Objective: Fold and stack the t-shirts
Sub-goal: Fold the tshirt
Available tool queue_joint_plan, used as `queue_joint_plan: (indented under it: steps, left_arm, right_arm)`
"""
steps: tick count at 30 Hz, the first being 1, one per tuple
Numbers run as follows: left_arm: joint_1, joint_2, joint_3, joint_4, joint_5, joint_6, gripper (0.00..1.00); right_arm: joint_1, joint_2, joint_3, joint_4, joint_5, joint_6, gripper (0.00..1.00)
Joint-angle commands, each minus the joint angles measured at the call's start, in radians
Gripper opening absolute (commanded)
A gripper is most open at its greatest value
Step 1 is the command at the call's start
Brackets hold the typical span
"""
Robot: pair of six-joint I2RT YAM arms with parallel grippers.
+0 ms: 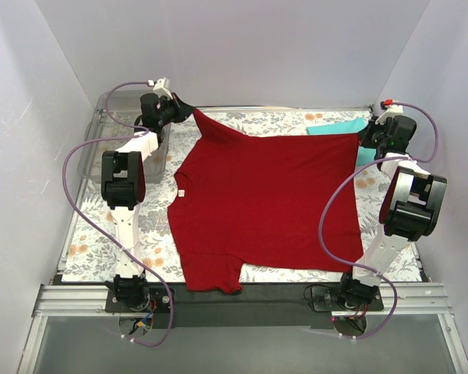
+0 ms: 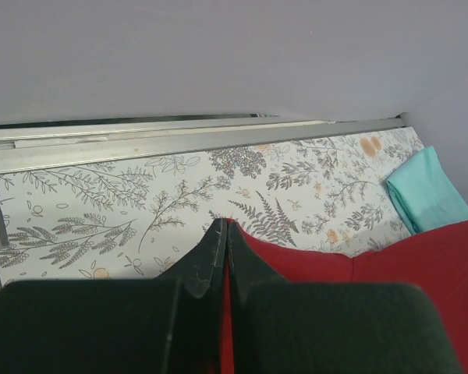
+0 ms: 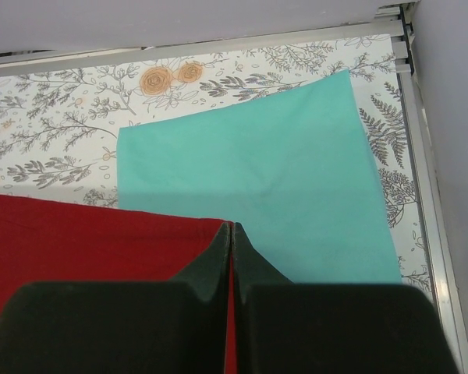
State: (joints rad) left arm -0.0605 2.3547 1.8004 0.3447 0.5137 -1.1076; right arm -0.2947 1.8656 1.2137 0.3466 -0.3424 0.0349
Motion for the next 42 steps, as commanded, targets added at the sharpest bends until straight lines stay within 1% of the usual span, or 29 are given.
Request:
queue_joint_plan:
  steps: [1,5,9,15,17,30,42]
  left_arm:
    - [-0.002,-0.017,0.024,0.014,0.012,0.008,0.00]
    - [-0.002,-0.029,0.010,0.028,0.025,0.009,0.00]
    - [-0.002,-0.064,-0.032,0.065,0.043,0.012,0.00]
    - [-0.002,-0.176,-0.190,0.148,0.074,0.018,0.00]
    - [-0.002,-0.216,-0.243,0.158,0.082,0.028,0.00]
    - [-0.002,-0.362,-0.430,0.226,0.120,0.042,0.00]
    - [-0.002,-0.532,-0.613,0.240,0.101,0.071,0.00]
  right_arm:
    - [-0.012,0.001,0.043,0.061,0.003,0.019,0.01]
    - [-0.014,0.001,0.041,0.063,-0.027,0.022,0.01]
    - [-0.020,-0.011,0.023,0.065,-0.121,0.019,0.01]
    - [-0.023,-0.022,-0.003,0.065,-0.191,-0.006,0.01]
    - [-0.024,-0.028,-0.014,0.065,-0.193,-0.007,0.01]
    - [-0.058,-0.059,-0.054,0.063,-0.216,-0.001,0.01]
    - [-0.080,-0.072,-0.082,0.063,-0.250,0.002,0.01]
